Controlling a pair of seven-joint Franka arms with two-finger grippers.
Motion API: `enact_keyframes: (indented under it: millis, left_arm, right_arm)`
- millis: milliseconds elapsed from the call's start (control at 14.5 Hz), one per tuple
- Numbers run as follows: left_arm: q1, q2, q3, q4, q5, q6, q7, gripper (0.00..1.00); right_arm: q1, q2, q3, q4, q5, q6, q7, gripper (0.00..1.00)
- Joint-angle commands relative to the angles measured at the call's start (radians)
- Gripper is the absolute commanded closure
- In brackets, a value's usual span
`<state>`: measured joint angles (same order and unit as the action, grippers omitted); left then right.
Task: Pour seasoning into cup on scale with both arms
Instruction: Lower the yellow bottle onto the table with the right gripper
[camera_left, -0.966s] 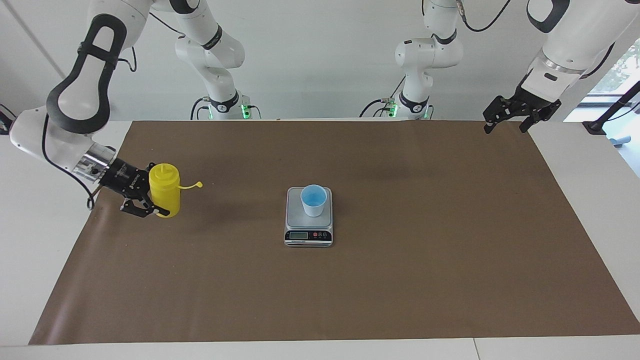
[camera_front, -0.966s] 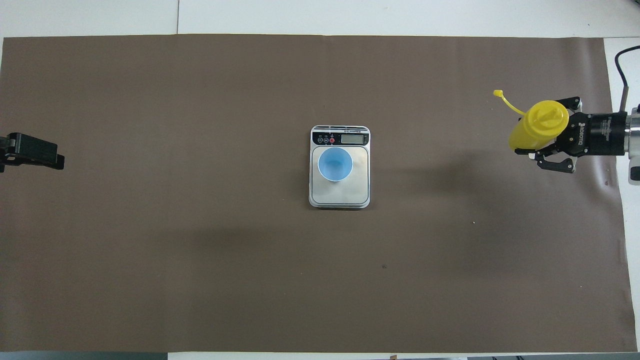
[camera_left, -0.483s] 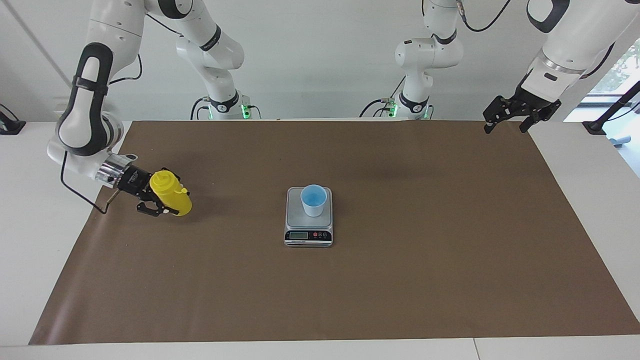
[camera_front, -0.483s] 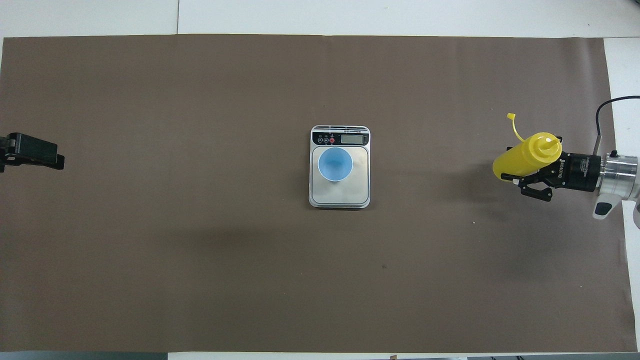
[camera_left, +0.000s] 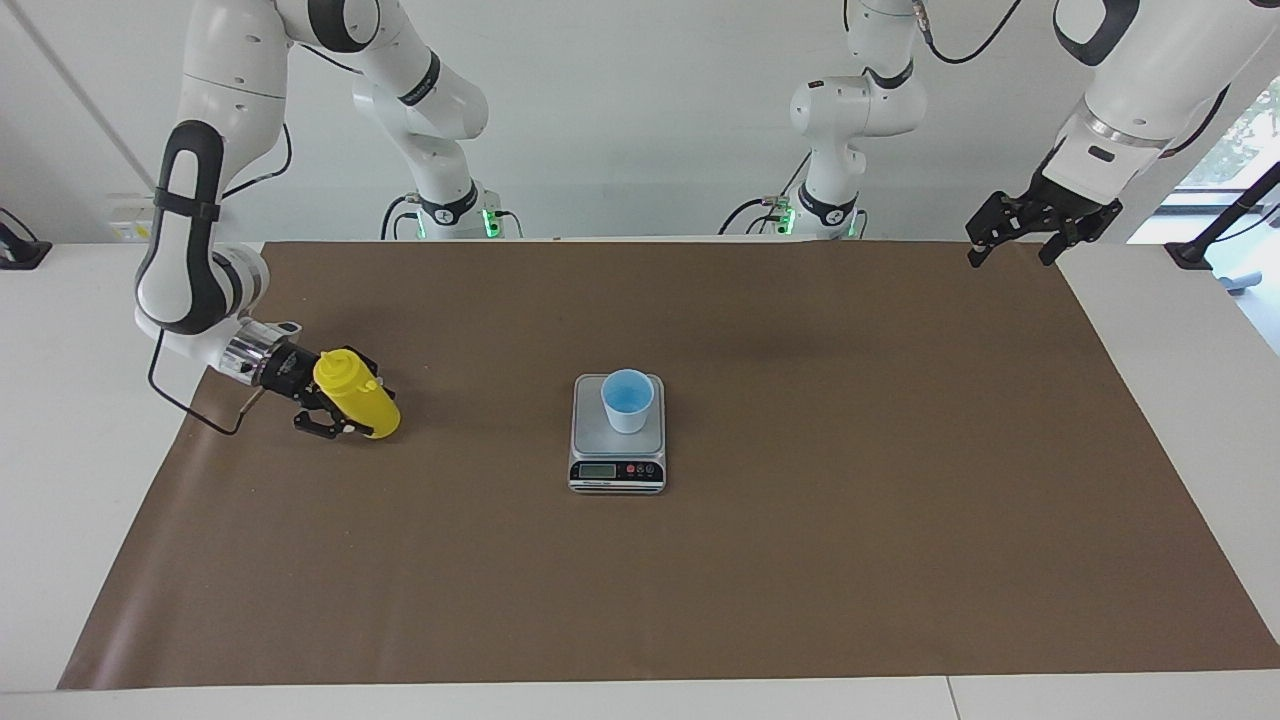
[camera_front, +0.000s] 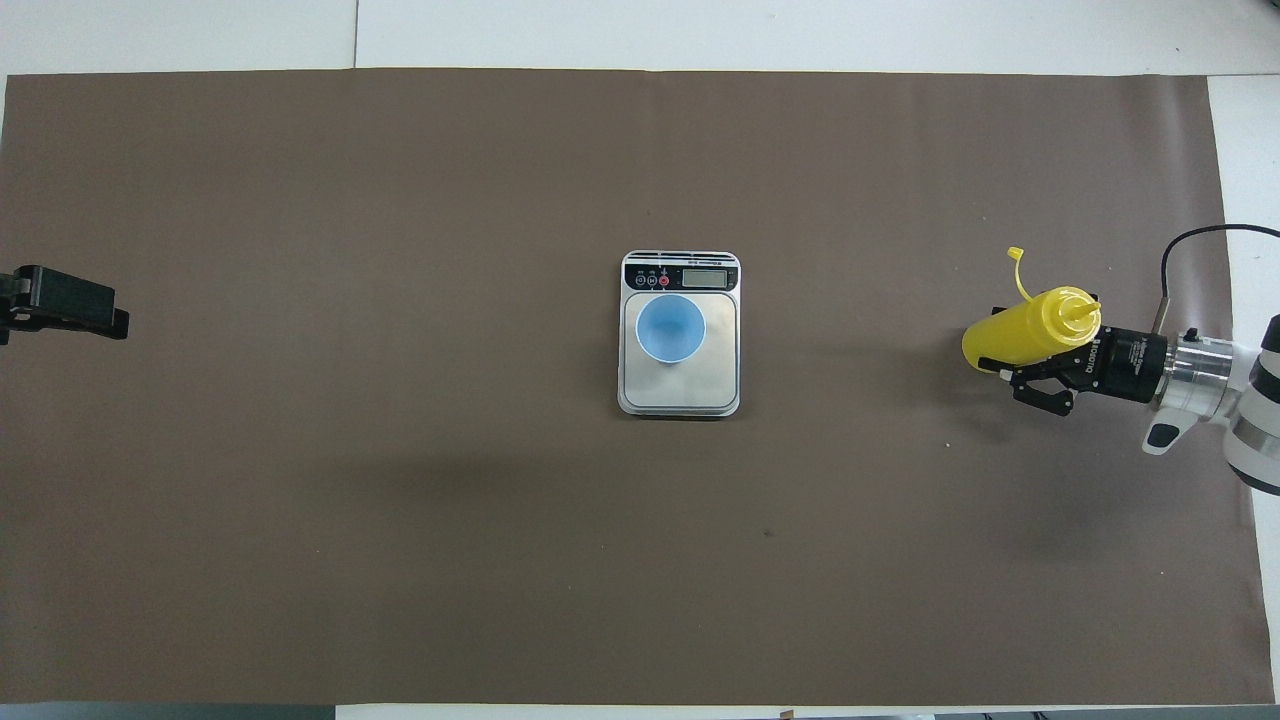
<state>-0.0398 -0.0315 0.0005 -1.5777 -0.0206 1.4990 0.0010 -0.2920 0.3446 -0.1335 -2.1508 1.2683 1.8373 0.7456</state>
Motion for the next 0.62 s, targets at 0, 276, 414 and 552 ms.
enact_keyframes:
  millis: [0,276,414,552]
  left_arm:
    - [0.008,-0.004,-0.002,-0.001,-0.009,-0.013,0.011,0.00]
    - [0.008,-0.004,-0.002,-0.001,-0.009,-0.013,0.011,0.00]
    - [0.009,-0.004,-0.002,-0.001,-0.009,-0.013,0.011,0.00]
    - [0.008,-0.004,-0.002,-0.001,-0.009,-0.013,0.011,0.00]
  right_arm:
    - [-0.003,-0.022,0.009,-0.035,0.036,0.049,-0.061,1.00]
    - [0.025,-0.019,0.009,-0.035,0.040,0.100,-0.081,1.00]
    - [0.027,-0.019,0.009,-0.050,0.042,0.103,-0.081,1.00]
    - [0.027,-0.021,0.009,-0.060,0.043,0.103,-0.081,1.00]
